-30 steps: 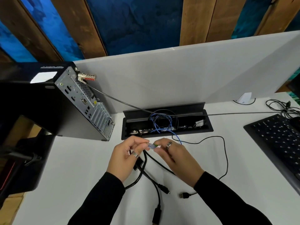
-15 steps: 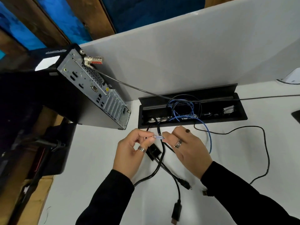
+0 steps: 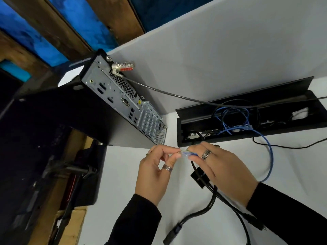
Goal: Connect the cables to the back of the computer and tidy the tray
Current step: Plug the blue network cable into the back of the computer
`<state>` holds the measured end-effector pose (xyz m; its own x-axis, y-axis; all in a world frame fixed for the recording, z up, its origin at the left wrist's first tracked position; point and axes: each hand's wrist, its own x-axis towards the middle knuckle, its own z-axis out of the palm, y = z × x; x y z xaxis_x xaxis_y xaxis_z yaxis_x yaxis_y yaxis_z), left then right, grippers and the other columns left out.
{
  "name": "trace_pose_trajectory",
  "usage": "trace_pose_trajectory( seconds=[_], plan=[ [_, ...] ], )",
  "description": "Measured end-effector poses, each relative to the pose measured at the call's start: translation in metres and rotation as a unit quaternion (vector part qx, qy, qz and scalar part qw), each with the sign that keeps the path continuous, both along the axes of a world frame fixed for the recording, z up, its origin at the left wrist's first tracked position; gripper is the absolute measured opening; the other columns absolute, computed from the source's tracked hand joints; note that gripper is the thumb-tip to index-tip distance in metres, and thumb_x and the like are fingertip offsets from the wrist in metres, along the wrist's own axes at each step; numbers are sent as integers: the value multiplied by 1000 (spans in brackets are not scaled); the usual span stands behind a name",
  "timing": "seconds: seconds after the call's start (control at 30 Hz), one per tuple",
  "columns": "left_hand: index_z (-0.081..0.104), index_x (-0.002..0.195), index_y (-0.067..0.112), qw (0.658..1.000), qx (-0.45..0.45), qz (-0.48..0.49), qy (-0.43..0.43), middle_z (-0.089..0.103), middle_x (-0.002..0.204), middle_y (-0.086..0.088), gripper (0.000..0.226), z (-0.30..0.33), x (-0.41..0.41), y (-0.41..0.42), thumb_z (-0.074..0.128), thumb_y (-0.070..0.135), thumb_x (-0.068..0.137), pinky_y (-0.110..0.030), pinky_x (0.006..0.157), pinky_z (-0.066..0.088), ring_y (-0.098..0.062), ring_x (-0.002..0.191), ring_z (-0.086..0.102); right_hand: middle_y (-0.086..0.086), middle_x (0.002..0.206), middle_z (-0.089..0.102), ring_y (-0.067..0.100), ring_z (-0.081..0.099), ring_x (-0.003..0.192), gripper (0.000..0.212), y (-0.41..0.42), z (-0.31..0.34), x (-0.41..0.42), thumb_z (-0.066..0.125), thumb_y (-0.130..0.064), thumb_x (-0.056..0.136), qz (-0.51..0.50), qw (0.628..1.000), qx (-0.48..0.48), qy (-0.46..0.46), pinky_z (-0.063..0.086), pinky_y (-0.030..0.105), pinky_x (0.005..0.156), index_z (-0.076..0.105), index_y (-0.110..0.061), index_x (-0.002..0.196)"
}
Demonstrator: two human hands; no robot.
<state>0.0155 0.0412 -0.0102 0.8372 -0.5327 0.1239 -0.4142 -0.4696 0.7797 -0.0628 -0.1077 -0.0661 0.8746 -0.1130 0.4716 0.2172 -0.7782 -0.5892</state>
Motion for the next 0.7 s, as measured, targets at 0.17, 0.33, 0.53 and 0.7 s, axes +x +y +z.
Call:
trace_pose_trajectory(
  seconds=[0.17,0.33,0.53,0.7],
  plan=[
    [66,89,33,998,23,-23,-60,66,83,1,15,13,19,14,58,42,81,-15,72,44,-10,73,55,2,81,68,23,64,57,19,17,12,23,41,-28,90,-54,998,14,15,53,31,44,52,-21,104],
    [62,106,27,971,92,-67,-210,60,103,17,21,53,44,19,53,34,88,-14,83,42,-9,92,55,7,87,71,22,67,73,23,13,16,36,47,-9,86,-32,998,51,10,43,25,73,64,-8,102],
    [64,105,9,897,173,-114,-390,63,109,-3,22,116,81,4,50,19,92,-9,94,28,-16,103,50,-5,52,57,16,58,47,28,13,33,66,37,-40,92,-102,994,27,-5,42,24,39,59,-23,94],
    [64,107,12,885,159,-83,-429,62,109,-1,18,148,111,-4,53,13,93,-14,92,32,-19,105,52,-11,47,30,16,53,42,29,14,40,84,36,-45,90,-131,991,14,24,23,20,41,59,-28,90]
  ],
)
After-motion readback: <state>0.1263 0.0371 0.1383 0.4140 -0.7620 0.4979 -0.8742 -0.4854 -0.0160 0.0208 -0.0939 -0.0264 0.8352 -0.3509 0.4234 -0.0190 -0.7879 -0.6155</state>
